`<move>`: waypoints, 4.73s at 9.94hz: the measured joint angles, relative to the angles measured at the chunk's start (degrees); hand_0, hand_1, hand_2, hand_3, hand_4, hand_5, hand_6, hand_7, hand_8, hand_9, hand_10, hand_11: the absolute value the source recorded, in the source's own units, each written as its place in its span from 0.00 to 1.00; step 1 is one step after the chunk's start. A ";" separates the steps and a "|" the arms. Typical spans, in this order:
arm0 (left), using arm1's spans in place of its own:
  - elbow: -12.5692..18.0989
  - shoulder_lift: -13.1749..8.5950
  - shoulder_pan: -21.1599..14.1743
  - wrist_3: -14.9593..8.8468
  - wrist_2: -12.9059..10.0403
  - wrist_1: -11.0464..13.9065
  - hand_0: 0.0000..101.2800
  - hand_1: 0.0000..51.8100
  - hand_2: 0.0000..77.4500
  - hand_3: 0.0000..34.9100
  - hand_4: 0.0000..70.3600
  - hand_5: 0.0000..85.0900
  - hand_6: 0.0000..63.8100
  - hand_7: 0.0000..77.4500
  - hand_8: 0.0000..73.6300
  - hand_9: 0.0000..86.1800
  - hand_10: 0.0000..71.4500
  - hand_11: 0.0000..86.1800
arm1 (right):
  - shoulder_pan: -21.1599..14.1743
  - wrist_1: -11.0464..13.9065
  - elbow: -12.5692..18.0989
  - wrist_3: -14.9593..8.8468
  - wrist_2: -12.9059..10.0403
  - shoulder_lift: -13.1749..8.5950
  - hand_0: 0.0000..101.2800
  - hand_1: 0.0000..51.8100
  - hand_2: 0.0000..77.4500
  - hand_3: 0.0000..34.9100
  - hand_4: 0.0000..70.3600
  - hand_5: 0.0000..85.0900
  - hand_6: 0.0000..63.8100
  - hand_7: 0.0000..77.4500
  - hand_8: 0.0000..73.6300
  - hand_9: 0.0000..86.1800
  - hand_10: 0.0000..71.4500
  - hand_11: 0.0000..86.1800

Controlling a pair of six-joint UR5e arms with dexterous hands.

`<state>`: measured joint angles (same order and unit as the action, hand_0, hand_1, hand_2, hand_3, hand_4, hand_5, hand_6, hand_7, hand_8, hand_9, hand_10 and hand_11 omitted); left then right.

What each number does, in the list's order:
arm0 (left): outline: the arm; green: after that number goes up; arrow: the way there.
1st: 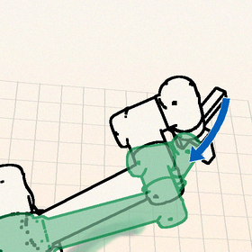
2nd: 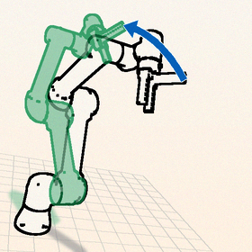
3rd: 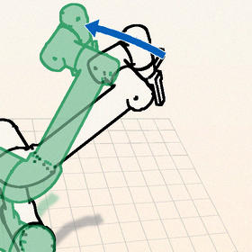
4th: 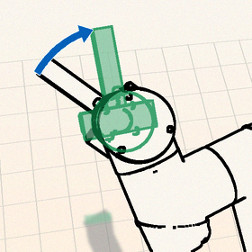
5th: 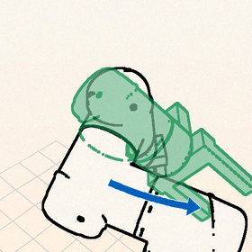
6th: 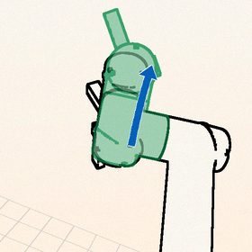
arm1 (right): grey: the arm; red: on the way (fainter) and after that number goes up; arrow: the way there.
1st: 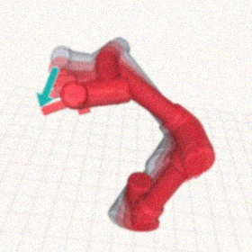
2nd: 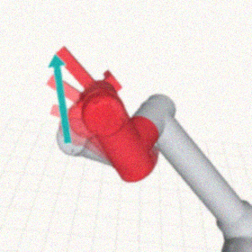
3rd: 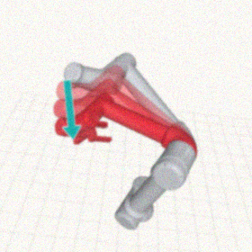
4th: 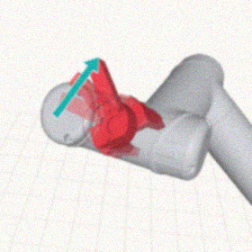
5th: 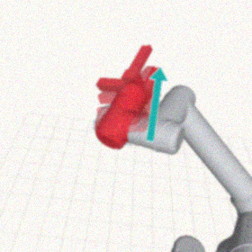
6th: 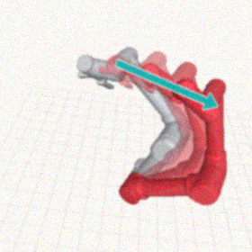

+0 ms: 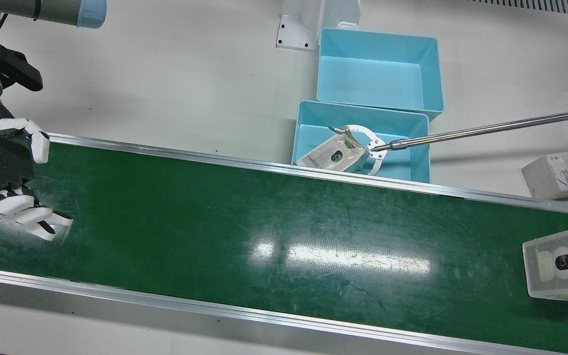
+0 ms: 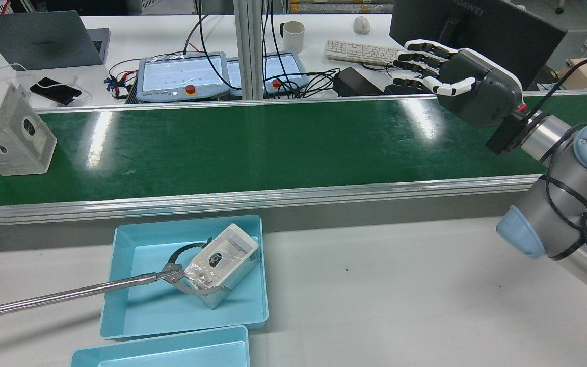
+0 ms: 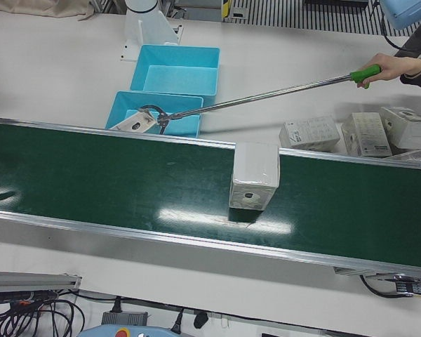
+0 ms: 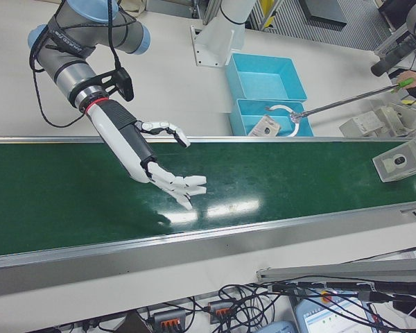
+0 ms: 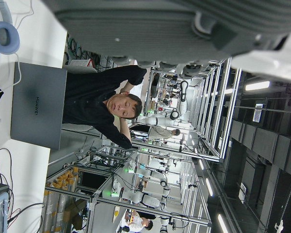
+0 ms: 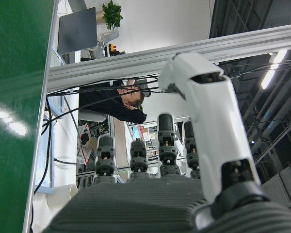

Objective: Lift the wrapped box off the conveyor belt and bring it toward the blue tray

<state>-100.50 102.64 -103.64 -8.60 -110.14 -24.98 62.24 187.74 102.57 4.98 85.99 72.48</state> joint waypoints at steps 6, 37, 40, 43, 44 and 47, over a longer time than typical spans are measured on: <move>0.00 0.00 0.00 0.00 0.00 0.00 0.00 0.00 0.01 0.00 0.00 0.01 0.00 0.01 0.01 0.01 0.01 0.00 | -0.03 0.11 1.43 0.49 0.21 0.07 0.53 0.47 0.61 0.20 0.19 0.44 0.20 0.47 0.12 0.23 0.24 0.37; 0.00 0.00 0.00 0.00 0.00 0.00 0.00 0.00 0.01 0.00 0.00 0.01 0.00 0.01 0.01 0.01 0.01 0.00 | -14.56 10.60 -6.62 -6.33 -13.91 -19.45 0.54 0.38 0.13 0.18 0.27 0.23 0.19 0.34 0.01 0.07 0.01 0.03; 0.00 0.00 0.00 0.00 0.00 0.00 0.00 0.00 0.01 0.00 0.00 0.01 0.00 0.01 0.01 0.01 0.01 0.01 | -15.34 11.29 -7.11 -7.96 -13.95 -21.08 0.49 0.29 0.09 0.23 0.28 0.22 0.17 0.32 0.01 0.05 0.00 0.02; 0.00 0.00 0.00 0.00 0.00 0.00 0.00 0.00 0.01 0.00 0.00 0.01 0.00 0.01 0.01 0.00 0.00 0.01 | -16.77 12.58 -7.76 -10.11 -14.05 -22.75 0.55 0.44 0.21 0.24 0.30 0.26 0.18 0.35 0.01 0.06 0.00 0.02; 0.00 0.00 0.00 0.00 0.00 0.00 0.00 0.00 0.01 0.00 0.00 0.01 0.00 0.01 0.01 0.00 0.01 0.00 | -17.49 12.67 -8.34 -10.33 -14.19 -22.86 0.54 0.41 0.22 0.24 0.26 0.25 0.18 0.35 0.01 0.06 0.00 0.02; 0.00 0.00 0.00 0.00 0.00 0.00 0.00 0.00 0.01 0.00 0.00 0.01 0.00 0.01 0.01 0.00 0.01 0.00 | -18.83 12.37 -10.65 -10.38 -14.82 -22.94 0.53 0.38 0.20 0.26 0.24 0.24 0.16 0.32 0.01 0.06 0.00 0.02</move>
<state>-100.51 102.64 -103.64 -8.60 -110.14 -24.98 43.41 200.11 91.91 -5.40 71.17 49.53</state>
